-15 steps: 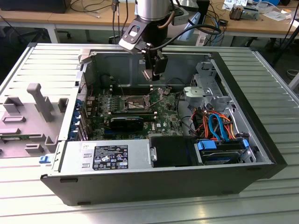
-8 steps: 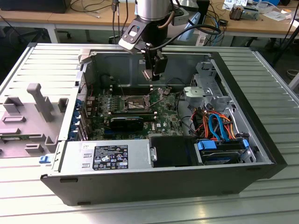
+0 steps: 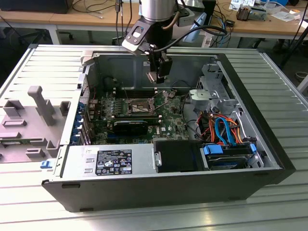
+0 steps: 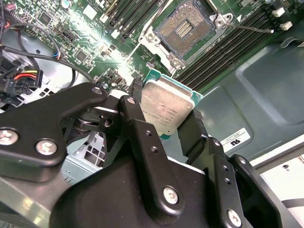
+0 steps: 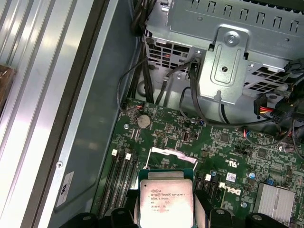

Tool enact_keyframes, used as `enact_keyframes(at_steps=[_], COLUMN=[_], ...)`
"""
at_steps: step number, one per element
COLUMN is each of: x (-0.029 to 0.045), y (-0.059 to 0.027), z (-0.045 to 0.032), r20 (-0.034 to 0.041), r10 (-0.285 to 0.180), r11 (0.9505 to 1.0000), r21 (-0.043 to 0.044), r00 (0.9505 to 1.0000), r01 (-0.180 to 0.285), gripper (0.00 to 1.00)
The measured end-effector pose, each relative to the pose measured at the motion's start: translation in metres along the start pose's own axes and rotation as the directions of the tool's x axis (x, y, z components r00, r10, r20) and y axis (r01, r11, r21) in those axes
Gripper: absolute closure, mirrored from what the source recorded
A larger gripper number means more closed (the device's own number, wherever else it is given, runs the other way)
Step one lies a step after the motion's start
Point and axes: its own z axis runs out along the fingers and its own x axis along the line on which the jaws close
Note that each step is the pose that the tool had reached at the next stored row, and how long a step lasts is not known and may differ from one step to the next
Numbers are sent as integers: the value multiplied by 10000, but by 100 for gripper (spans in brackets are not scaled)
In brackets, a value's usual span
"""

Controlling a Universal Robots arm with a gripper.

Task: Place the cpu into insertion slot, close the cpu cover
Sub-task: 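Close the cpu cover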

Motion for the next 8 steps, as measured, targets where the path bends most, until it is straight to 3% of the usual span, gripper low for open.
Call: enact_keyframes(at_steps=[8], x=[0], y=[0], z=[2], r20=[9], r10=[112], r11=[9999], r21=[-1], r00=[9999], r01=[-112], gripper=[45])
